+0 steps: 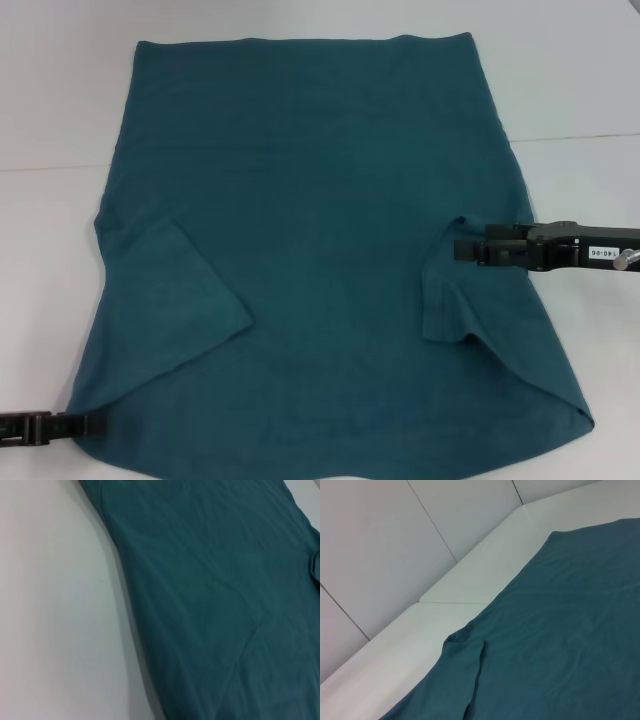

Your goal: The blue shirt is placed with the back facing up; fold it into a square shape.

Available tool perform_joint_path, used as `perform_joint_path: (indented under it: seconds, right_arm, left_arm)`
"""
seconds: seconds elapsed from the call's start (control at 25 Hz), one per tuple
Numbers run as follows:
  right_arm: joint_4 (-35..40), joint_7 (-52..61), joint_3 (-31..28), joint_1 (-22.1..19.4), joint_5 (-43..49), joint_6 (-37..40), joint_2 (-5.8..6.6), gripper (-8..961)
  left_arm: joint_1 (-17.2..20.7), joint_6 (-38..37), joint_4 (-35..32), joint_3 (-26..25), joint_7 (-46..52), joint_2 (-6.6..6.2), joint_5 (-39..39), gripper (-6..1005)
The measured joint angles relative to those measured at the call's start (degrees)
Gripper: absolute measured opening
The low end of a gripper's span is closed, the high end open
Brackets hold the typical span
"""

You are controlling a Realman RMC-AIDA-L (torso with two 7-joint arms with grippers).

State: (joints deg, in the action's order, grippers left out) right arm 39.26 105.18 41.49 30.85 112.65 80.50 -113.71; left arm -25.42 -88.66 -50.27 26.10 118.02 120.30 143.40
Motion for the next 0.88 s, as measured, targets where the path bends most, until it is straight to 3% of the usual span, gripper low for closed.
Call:
perform_joint_path:
  seconds: [0.12,0.32,0.44,0.68,0.88]
  right_arm:
    - [0.0,0.0,0.0,0.1,0.0,-0.2,-0.06,945]
    - [0.0,0.0,0.0,0.1,0.0,-0.4,-0.09,945]
    - [0.0,0.1,0.0,0.1,0.0,-0.7,-0.09,945]
    - [0.0,0.1,0.0,0.1,0.0,-0.7,-0.08,945]
    - [0.0,0.1,0.0,-0.1,0.1,-0.7,-0.06,944]
  left_arm:
    - [-0.1,0.4,0.0,0.3,0.3,0.00,0.1,660]
    - [-0.4,0.7,0.0,0.4,0.4,0.02,0.6,432]
    - [-0.5,0.7,0.0,0.4,0.4,0.02,0.6,189]
    - [-0.6,0.7,0.0,0.4,0.4,0.02,0.7,17]
    - [-0.6,0.7,-0.1,0.4,0.4,0.02,1.0,17]
